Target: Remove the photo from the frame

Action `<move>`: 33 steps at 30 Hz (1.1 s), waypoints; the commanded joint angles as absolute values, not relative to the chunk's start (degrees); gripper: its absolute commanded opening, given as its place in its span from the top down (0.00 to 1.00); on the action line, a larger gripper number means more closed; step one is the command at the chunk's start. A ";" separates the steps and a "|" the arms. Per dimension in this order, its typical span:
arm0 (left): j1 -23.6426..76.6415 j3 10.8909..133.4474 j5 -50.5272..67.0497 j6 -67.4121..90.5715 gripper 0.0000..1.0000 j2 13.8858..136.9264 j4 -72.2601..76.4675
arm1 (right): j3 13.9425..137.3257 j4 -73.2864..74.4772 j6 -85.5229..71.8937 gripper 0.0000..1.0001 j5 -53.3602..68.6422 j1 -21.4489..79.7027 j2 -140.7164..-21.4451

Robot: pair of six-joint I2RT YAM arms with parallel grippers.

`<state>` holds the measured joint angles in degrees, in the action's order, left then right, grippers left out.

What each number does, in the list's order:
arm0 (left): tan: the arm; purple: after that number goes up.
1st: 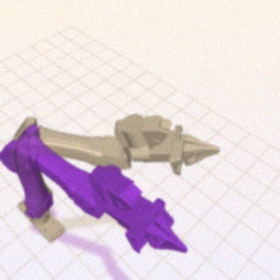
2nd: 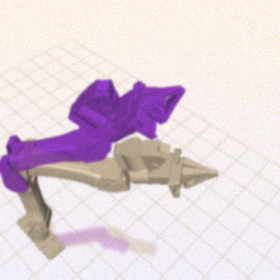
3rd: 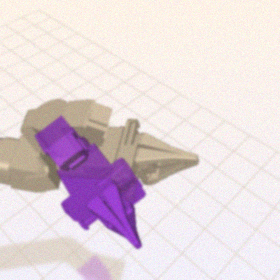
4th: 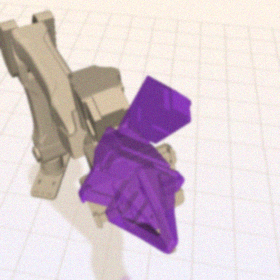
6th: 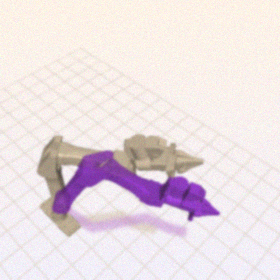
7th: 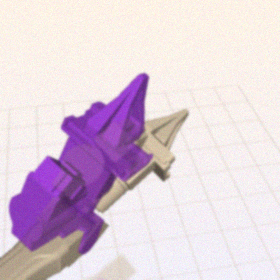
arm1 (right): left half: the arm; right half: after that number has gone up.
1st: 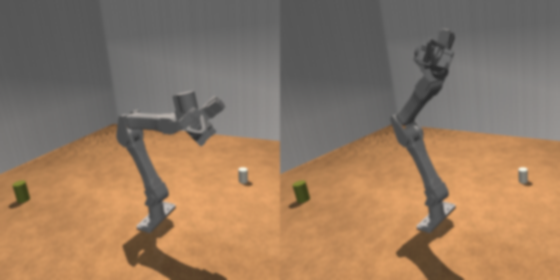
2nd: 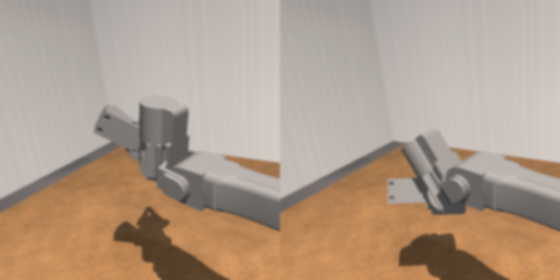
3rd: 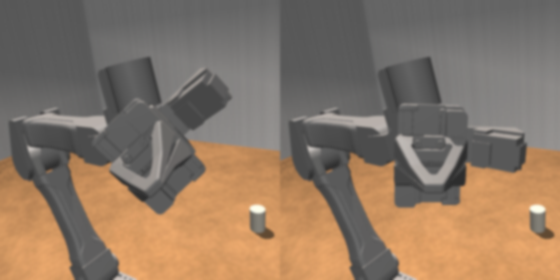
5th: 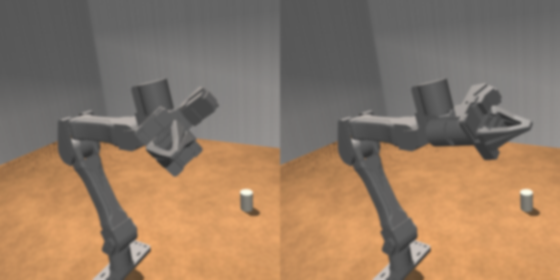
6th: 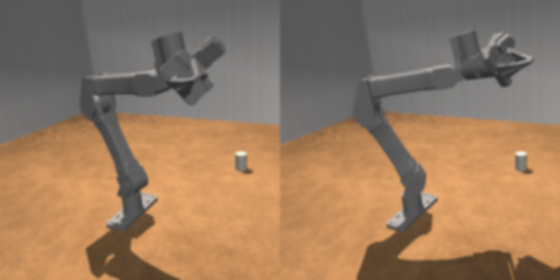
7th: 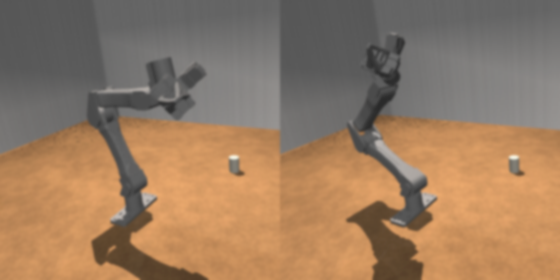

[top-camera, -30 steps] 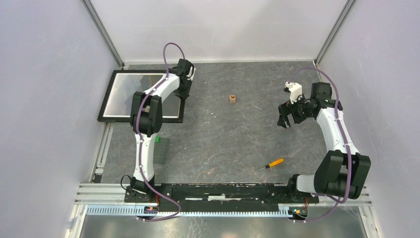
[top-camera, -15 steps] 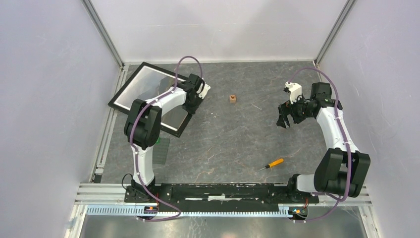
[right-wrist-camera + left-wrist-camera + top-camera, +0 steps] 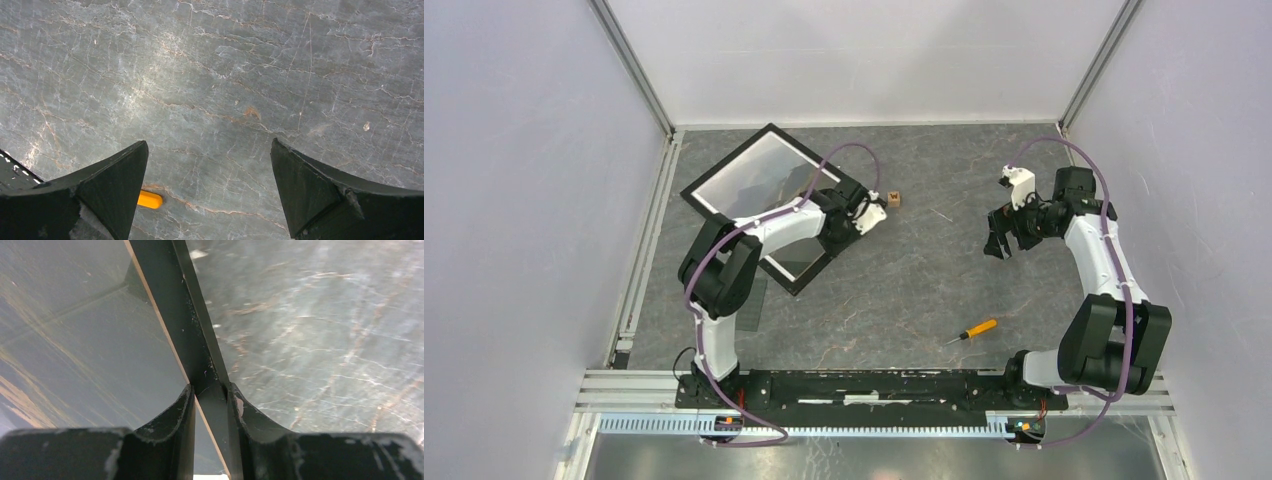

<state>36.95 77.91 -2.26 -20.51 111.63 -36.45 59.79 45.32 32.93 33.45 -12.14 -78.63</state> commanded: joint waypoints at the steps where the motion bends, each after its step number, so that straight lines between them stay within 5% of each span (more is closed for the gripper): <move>1: 43.45 76.05 9.28 -28.05 0.98 114.78 -39.56 | 61.79 45.95 33.94 0.02 35.24 -12.89 -78.57; 24: 57.23 70.89 13.46 -45.77 0.98 110.62 -44.22 | 53.65 45.85 34.59 0.02 38.94 -13.51 -75.07; 33: 57.21 62.35 9.19 -38.08 0.98 102.79 -39.97 | 52.70 43.81 30.09 0.02 41.15 -12.79 -76.86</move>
